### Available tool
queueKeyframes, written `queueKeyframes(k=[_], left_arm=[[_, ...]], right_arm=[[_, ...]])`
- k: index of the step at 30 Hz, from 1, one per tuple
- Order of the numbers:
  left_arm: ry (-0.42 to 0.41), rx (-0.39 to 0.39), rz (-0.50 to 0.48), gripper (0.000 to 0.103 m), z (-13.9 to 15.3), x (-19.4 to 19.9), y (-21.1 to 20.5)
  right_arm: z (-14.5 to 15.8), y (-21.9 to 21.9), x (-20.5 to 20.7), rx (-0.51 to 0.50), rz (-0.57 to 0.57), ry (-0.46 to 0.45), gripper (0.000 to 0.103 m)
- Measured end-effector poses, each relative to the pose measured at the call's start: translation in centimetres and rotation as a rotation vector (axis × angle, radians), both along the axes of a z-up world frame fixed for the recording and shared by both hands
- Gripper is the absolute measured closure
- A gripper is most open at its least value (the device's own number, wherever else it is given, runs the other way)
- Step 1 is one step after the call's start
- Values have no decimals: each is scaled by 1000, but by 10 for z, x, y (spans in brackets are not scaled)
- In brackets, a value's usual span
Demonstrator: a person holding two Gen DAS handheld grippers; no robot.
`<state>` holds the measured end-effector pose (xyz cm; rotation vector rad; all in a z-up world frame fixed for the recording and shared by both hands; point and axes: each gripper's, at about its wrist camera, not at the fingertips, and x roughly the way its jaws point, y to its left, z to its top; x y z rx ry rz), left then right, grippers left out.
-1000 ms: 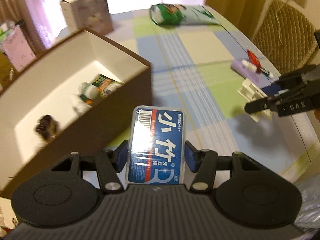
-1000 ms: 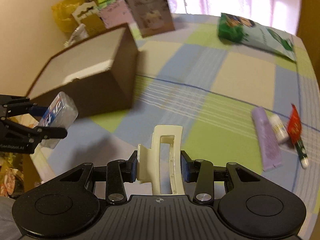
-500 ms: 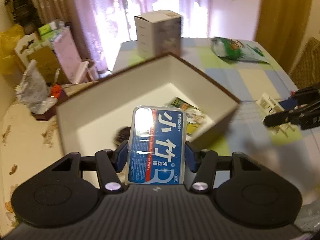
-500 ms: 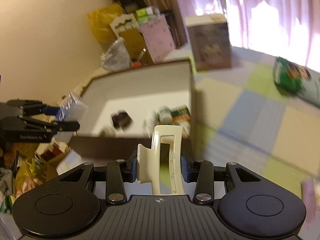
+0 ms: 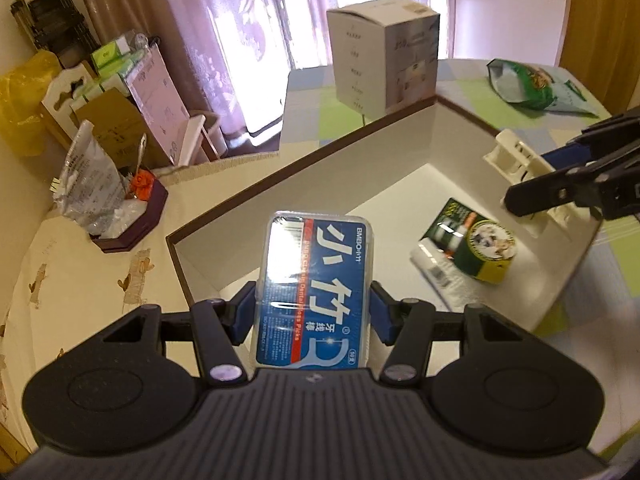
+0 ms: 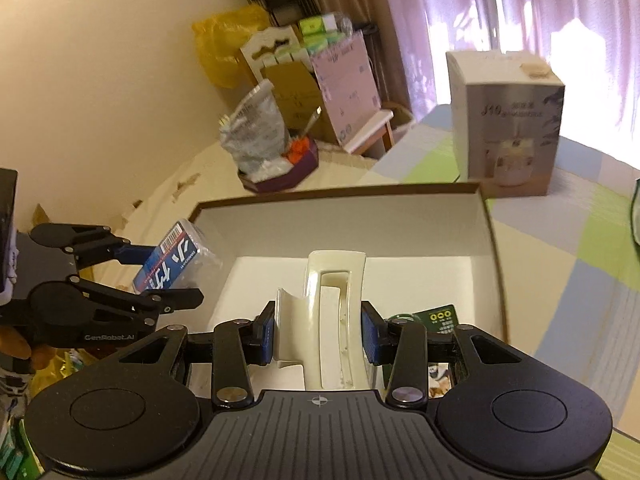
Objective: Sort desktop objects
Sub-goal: 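Carry the toothpick case and white clip in both tools over the box, then open both tools to drop the toothpick case and white clip into the box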
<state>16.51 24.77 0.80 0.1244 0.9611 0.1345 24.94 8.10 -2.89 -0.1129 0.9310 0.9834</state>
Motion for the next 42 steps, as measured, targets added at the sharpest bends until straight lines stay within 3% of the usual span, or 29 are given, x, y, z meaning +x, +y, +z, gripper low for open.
queueKeyframes(k=[5, 11, 23, 42], left_arm=[[59, 8, -7, 50, -23, 24, 20], [103, -30, 1, 50, -45, 49, 35], [187, -39, 0, 50, -79, 78, 45], [180, -9, 18, 46, -78, 82, 50]], right_arm=[[-25, 25, 21, -82, -9, 22, 59], [-44, 38, 46, -82, -72, 99, 59], [-66, 55, 73, -113, -114, 151, 59], [-80, 64, 86, -138, -125, 155, 59]])
